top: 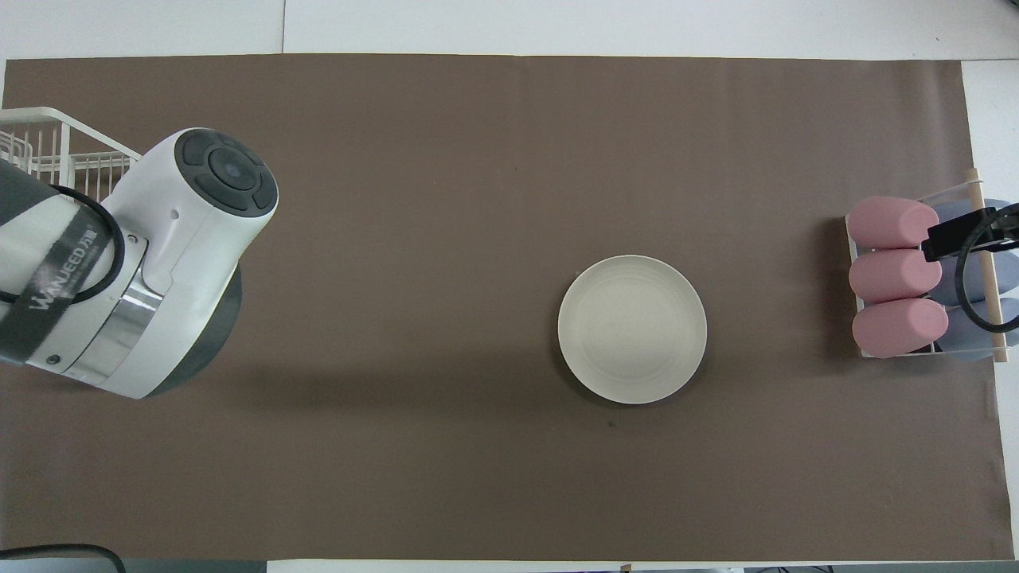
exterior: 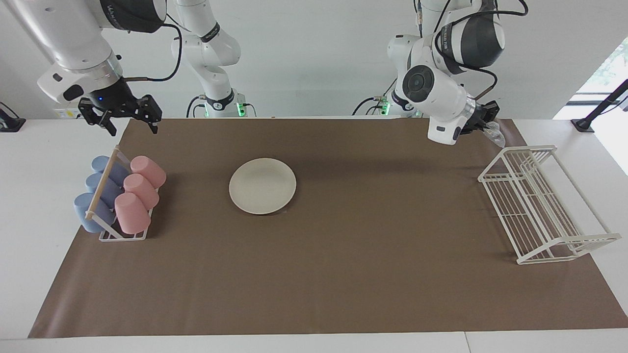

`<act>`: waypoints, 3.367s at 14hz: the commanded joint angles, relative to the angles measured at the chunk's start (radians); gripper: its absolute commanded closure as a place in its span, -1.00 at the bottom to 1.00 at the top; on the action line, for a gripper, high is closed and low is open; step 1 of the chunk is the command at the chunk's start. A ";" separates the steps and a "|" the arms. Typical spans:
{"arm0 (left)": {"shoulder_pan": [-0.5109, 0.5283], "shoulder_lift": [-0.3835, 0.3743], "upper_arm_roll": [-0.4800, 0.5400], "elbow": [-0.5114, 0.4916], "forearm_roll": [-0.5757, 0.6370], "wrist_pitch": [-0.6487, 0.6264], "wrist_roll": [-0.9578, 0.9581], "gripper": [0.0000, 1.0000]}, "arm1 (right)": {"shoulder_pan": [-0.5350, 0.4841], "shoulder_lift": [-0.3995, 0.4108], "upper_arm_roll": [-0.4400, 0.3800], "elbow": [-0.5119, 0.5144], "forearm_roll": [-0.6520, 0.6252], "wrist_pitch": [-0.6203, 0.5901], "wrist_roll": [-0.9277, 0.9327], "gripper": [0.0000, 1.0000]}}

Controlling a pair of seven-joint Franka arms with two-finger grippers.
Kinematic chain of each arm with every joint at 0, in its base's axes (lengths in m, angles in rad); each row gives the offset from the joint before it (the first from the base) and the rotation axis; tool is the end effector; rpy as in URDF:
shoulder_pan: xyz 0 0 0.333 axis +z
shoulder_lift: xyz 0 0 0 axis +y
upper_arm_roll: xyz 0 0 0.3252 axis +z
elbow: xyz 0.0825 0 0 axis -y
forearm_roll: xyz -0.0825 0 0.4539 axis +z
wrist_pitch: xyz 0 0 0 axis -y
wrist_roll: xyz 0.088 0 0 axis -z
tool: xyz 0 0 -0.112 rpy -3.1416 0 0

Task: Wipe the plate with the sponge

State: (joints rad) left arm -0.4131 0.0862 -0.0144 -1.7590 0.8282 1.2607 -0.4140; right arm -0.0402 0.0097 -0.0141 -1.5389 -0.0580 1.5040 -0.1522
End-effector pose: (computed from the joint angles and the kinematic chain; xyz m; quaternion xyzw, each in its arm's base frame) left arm 0.5803 -0.1560 0.5058 -0.8769 -0.0011 0.0767 0.4744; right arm 0.6192 -0.0404 0.6343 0.9982 0.0476 -0.0252 0.0266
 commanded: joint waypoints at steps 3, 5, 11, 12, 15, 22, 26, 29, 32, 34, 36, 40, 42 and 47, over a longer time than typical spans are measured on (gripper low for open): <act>0.010 0.084 0.010 0.022 0.205 -0.007 -0.011 1.00 | 0.014 -0.005 -0.007 0.000 -0.016 0.025 0.013 -1.00; 0.036 0.128 0.008 0.024 0.291 0.014 -0.011 1.00 | 0.013 -0.004 -0.007 -0.001 -0.014 0.027 0.017 -1.00; 0.163 0.274 0.011 0.055 0.433 0.176 -0.012 1.00 | 0.013 -0.005 -0.016 -0.004 -0.005 0.021 0.060 -1.00; 0.181 0.288 0.010 0.058 0.413 0.205 -0.029 1.00 | 0.013 -0.004 -0.023 -0.001 0.003 0.024 0.057 -1.00; 0.201 0.293 0.010 0.056 0.295 0.285 -0.138 1.00 | 0.013 -0.004 -0.023 -0.001 0.044 0.015 0.057 -1.00; 0.208 0.293 0.008 0.046 0.229 0.322 -0.180 1.00 | 0.011 -0.007 -0.032 -0.010 0.044 0.022 0.060 -1.00; 0.209 0.293 0.008 0.046 0.200 0.361 -0.178 0.90 | 0.011 -0.008 -0.030 -0.013 0.044 0.018 0.060 -1.00; 0.221 0.291 0.008 0.049 0.200 0.367 -0.177 -1.00 | 0.013 -0.010 -0.027 -0.012 0.044 0.015 0.060 -1.00; 0.223 0.288 0.008 0.050 0.196 0.373 -0.174 -1.00 | 0.013 -0.010 -0.024 -0.012 0.044 0.016 0.062 -1.00; 0.223 0.283 0.008 0.053 0.186 0.373 -0.174 -1.00 | 0.013 -0.010 -0.024 -0.012 0.044 0.016 0.063 -1.00; 0.232 0.279 0.007 0.059 0.181 0.373 -0.167 -1.00 | 0.013 -0.010 -0.024 -0.012 0.044 0.015 0.063 -1.00; 0.261 0.202 0.007 0.085 0.025 0.382 -0.151 -1.00 | 0.013 -0.010 -0.021 -0.013 0.044 0.012 0.062 -1.00; 0.275 0.146 0.011 0.090 -0.081 0.373 -0.129 -1.00 | 0.013 -0.011 -0.021 -0.013 0.044 0.009 0.062 -1.00; 0.344 0.014 0.021 0.119 -0.395 0.345 -0.050 -1.00 | 0.013 -0.011 -0.020 -0.013 0.082 -0.002 0.065 -1.00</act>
State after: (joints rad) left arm -0.1215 0.1597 0.0080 -1.6431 0.5585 1.6141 -0.5281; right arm -0.0314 0.0096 -0.0325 -1.5411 -0.0159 1.5082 -0.1077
